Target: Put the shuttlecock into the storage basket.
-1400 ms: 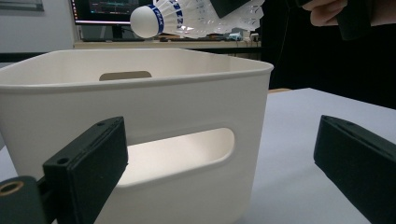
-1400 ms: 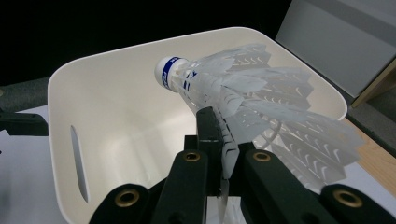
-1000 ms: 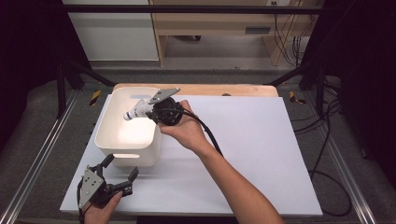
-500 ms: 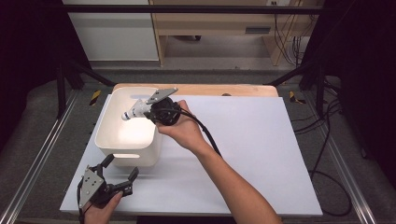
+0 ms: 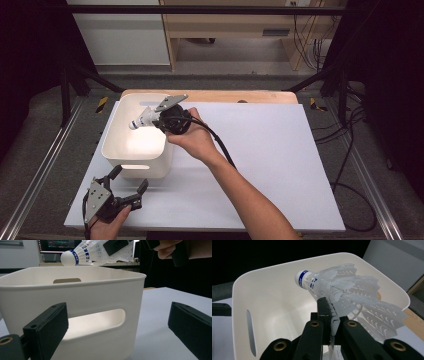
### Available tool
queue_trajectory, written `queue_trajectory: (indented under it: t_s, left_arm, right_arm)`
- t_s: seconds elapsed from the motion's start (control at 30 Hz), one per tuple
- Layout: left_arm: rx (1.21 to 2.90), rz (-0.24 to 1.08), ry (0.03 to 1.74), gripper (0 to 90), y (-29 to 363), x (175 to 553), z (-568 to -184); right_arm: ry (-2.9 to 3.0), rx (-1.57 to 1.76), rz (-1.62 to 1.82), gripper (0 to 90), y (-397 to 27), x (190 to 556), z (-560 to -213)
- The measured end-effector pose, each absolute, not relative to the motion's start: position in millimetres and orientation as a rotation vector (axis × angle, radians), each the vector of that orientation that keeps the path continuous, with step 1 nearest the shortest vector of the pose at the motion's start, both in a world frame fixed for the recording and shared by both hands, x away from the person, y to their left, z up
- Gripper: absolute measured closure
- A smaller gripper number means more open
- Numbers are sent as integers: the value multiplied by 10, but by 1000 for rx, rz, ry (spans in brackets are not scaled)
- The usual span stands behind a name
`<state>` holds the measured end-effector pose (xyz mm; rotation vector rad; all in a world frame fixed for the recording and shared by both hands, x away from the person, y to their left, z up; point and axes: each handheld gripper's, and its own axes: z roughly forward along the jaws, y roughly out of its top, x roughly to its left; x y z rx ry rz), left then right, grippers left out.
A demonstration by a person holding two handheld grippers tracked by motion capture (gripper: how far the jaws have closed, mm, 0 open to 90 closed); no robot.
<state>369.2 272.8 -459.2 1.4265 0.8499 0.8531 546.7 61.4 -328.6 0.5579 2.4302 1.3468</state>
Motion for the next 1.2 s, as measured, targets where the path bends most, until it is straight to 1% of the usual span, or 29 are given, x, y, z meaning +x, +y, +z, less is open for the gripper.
queue_trajectory:
  t_s: [1.2]
  left_arm:
    - [1422,853,851,31,2737,3693,-4590]
  right_arm:
    - [2456,545,1336,894,756,5501,-3364]
